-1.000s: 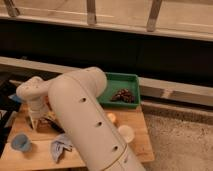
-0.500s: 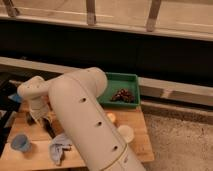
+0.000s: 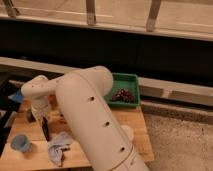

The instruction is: Wipe purple bowl with brush

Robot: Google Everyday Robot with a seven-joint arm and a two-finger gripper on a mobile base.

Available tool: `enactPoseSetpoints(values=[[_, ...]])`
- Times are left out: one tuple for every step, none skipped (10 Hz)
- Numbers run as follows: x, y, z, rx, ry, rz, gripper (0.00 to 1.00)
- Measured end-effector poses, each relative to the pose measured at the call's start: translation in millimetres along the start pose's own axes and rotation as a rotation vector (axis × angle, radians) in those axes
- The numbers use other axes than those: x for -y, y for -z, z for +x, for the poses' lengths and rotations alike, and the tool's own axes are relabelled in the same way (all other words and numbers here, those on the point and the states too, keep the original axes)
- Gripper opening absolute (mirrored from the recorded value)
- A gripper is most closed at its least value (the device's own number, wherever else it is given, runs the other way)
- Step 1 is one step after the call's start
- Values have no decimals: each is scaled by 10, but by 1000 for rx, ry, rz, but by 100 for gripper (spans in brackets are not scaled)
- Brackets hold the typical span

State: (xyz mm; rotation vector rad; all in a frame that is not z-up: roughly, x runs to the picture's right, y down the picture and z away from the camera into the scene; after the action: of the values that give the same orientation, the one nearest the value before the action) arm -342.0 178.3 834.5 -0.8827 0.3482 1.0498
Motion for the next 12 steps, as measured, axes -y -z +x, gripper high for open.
enactPoseSetpoints(values=[[35, 71, 14, 17, -8, -12, 0], [107, 173, 18, 37, -19, -20, 0], [152, 272, 32, 55, -27, -20, 0], [194, 348, 64, 70, -39, -18, 0], [292, 407, 129, 82, -63, -18, 0], [453, 457, 217, 94, -96, -17, 0], [577, 498, 325, 101, -124, -18, 0], [681, 526, 429, 104, -150, -18, 0], [792, 558, 522, 110, -178, -19, 0], [946, 602, 643, 121, -218, -26, 0], [1097, 660, 734, 140, -256, -43, 0], [1240, 735, 765, 162, -289, -63, 0]])
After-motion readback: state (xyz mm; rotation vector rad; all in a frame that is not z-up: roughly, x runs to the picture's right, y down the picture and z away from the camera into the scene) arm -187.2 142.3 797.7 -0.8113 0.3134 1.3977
